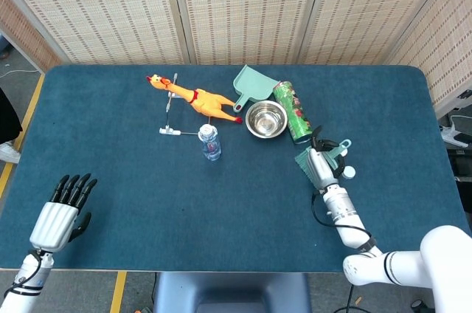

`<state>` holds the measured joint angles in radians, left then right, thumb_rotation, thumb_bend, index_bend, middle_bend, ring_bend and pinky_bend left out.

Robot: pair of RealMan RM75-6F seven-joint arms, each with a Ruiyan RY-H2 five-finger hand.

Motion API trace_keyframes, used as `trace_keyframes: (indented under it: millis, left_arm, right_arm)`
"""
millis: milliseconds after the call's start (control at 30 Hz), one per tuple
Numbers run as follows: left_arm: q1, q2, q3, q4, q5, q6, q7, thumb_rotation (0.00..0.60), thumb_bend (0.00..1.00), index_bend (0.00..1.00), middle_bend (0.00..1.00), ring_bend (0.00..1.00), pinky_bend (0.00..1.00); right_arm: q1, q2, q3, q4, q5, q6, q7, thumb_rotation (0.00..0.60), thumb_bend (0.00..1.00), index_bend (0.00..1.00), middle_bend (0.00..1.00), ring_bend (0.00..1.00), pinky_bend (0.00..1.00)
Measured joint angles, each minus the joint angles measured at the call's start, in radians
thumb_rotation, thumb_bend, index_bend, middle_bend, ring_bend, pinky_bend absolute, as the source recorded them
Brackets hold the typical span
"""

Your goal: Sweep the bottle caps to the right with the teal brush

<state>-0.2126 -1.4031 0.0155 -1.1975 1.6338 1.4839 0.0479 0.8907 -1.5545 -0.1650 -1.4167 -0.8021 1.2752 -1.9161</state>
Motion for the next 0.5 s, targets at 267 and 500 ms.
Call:
trace_keyframes:
  millis: [267,500]
  left_arm:
    - [-0.010,-0.008,-0.008,-0.006,-0.009,-0.017,0.013,0.600,0.46,0.00,0.00,0.00,0.05]
    - [-0.005,-0.005,-0.002,0.001,-0.009,-0.014,0.007,0.600,0.46,0.00,0.00,0.00,0.05]
  right_arm:
    - [0.003,-0.031,-0.002,0.060,0.039,-0.001,-0.084,0.600,0.33,0.95,0.80,0.52,0.17]
    - [-0.009,-0.036,-0.016,0.124,0.073,-0.016,-0.118,0.600,0.33,0.95,0.80,0.52,0.17]
